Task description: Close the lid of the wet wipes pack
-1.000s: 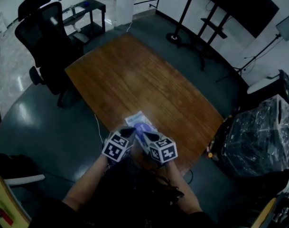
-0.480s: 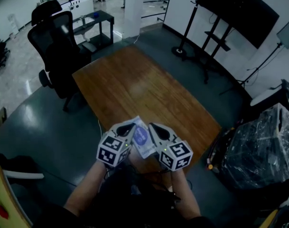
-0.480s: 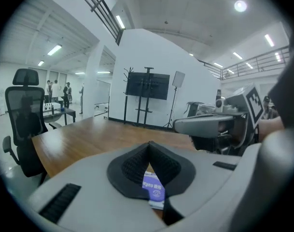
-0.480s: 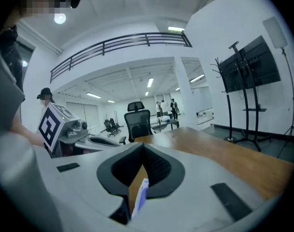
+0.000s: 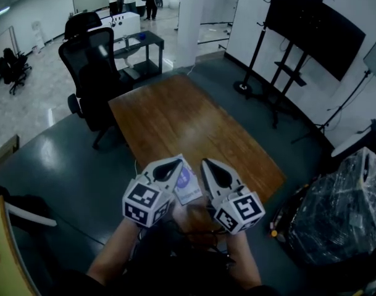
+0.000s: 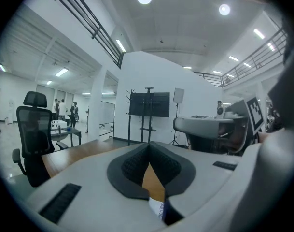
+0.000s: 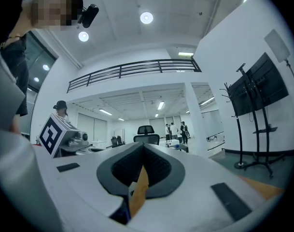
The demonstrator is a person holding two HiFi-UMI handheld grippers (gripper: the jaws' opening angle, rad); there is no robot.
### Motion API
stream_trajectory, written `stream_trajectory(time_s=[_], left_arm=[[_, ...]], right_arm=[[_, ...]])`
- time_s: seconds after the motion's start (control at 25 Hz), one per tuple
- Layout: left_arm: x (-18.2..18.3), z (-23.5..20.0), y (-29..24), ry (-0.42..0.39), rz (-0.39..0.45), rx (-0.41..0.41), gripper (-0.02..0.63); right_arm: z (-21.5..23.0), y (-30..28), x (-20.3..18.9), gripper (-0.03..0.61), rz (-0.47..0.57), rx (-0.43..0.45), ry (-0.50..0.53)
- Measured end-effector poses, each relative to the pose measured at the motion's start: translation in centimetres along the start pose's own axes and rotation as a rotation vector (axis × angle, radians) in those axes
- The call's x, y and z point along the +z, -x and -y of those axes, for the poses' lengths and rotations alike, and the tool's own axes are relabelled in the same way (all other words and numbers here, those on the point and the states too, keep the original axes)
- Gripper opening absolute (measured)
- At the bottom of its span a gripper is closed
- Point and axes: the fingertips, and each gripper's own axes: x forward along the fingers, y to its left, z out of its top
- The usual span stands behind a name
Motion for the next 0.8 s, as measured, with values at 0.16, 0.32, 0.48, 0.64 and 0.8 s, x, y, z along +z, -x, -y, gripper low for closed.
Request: stream_trajectory(time_s=[0.16,0.32,0.48,0.64,0.8], left_arm=[[1.6,1.6,1.1,-0.008,0.040,0.028,0.006],[2.5,2.4,1.7,-0.023,0.056,0.040,0.006],[3.2,2.7,2.1,-0.035,0.070,0.057,0.006],[3.3,3.0,2.3,-0.044,0.072,0.071,0.006],[3.7,3.0,2.3,-0.045,0.076,0.082,0.006]], right_arm=[[-0.8,1.7,1.7,0.011,0.026,0.021,0.014],[-0.8,2.4,2.7,0.011,0.039,0.018,0.005],[-0.8,2.7,2.9,0.010,0.047,0.026,-0.006],[-0.9,3.0,2.8,0.009,0.045,0.041,-0.010],[-0.8,3.1,2.8,0.009,0.044,0.046,-0.019]])
